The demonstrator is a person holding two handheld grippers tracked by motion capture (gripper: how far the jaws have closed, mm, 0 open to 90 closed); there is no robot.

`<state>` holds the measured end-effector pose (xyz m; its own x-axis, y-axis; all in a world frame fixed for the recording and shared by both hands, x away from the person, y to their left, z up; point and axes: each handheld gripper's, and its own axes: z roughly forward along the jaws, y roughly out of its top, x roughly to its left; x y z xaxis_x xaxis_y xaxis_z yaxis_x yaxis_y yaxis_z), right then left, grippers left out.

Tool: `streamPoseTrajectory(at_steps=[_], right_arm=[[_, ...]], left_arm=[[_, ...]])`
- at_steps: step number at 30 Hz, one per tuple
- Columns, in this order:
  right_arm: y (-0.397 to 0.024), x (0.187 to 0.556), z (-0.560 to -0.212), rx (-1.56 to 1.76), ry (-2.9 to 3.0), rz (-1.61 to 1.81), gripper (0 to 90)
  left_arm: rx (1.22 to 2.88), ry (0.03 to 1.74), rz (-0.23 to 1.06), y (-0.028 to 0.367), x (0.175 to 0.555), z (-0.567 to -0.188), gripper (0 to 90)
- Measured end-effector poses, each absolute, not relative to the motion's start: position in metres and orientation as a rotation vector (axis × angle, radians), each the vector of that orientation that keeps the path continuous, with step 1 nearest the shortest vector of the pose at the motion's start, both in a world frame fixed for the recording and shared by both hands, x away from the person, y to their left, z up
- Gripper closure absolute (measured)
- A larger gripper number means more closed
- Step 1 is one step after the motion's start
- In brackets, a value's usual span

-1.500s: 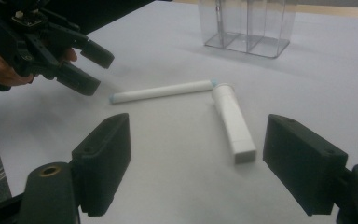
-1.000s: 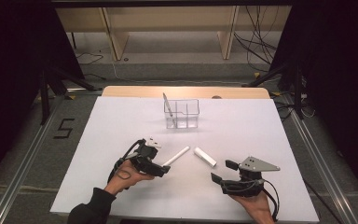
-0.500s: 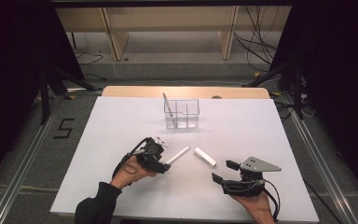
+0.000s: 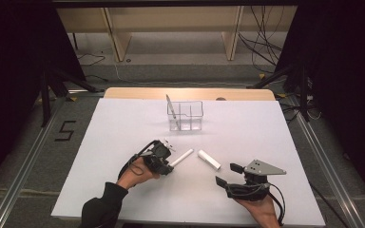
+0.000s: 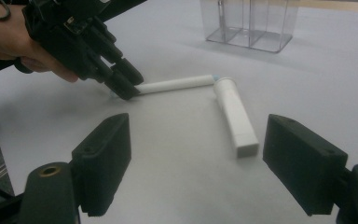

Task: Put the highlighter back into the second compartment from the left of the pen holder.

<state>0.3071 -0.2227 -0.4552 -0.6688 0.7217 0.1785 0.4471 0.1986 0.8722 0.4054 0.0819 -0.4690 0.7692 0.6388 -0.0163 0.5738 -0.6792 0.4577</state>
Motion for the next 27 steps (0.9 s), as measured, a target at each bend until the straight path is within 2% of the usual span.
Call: streamPoseTrajectory(at_steps=[9,27], right_arm=[[-0.221,0.307,-0.456,1.098,2.212,1.454,24.3],[-0.22,0.306,-0.456,1.101,2.21,1.458,24.4]], left_arm=[[2.516,0.944,0.176,0.083,0.409,-0.469,76.7],[2.4,0.974,0.112,0.094,0.409,-0.468,78.5]])
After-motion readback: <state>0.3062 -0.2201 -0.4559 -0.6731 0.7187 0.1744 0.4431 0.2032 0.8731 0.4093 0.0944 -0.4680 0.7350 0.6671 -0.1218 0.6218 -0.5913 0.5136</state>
